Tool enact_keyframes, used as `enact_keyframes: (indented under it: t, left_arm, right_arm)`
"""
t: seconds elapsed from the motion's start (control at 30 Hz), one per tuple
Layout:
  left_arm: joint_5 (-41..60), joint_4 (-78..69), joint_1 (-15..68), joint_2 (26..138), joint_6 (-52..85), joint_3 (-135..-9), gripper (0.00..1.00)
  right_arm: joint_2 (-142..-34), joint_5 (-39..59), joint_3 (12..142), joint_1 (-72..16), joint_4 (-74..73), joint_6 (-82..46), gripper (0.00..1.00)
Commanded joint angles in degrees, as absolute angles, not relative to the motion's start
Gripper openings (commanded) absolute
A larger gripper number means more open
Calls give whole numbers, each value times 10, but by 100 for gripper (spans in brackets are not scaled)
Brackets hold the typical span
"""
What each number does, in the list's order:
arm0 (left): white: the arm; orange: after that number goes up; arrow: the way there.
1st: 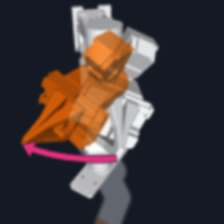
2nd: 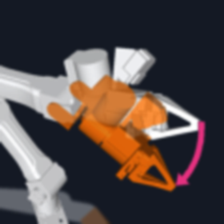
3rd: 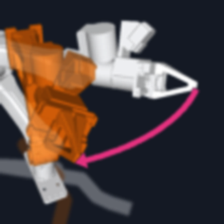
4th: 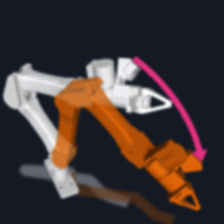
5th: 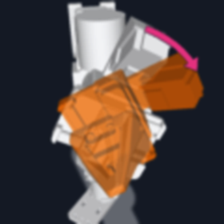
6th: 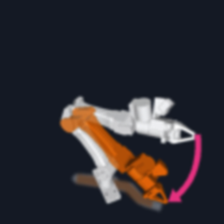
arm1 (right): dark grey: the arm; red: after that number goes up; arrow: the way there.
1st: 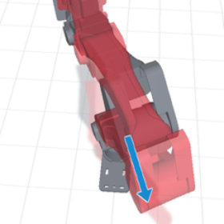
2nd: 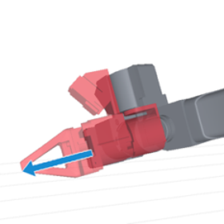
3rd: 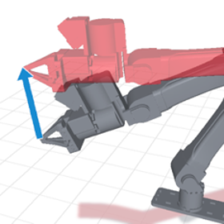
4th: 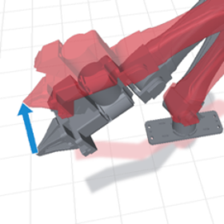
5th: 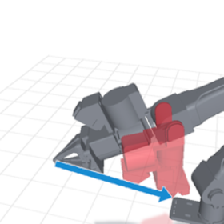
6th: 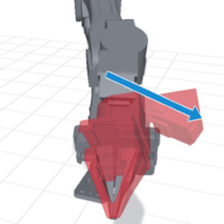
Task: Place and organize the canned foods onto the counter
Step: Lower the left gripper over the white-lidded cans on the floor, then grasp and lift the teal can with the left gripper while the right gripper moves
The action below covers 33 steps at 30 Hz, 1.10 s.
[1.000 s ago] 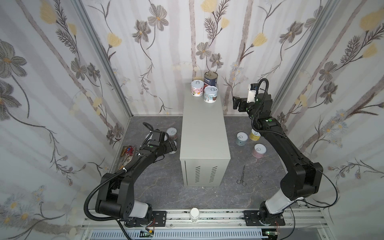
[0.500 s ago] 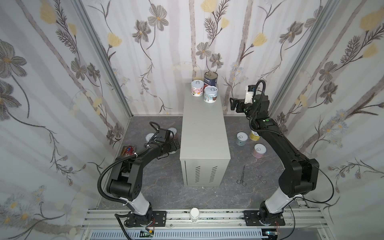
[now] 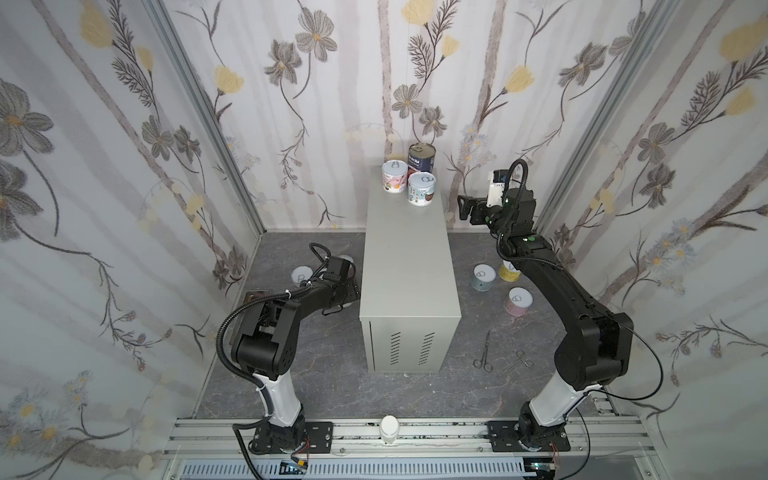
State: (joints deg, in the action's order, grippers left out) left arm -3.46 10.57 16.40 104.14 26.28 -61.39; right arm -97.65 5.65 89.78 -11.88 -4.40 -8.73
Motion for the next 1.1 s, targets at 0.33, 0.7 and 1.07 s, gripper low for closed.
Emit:
enact_keyframes:
  t: [0.33,0.7,1.07]
  left_arm:
    - [-90,132,162,1027,222,-613,52]
    - [-74,207,166,922,203,-623,48]
    - [-99,310,166,820,163,-764,47]
  right_arm:
    - [-977,53,902,-119,-49,-87,100]
    - [-942,51,871,-118,-50,-91,100]
    - [-882,60,835,-119,-56,-108,100]
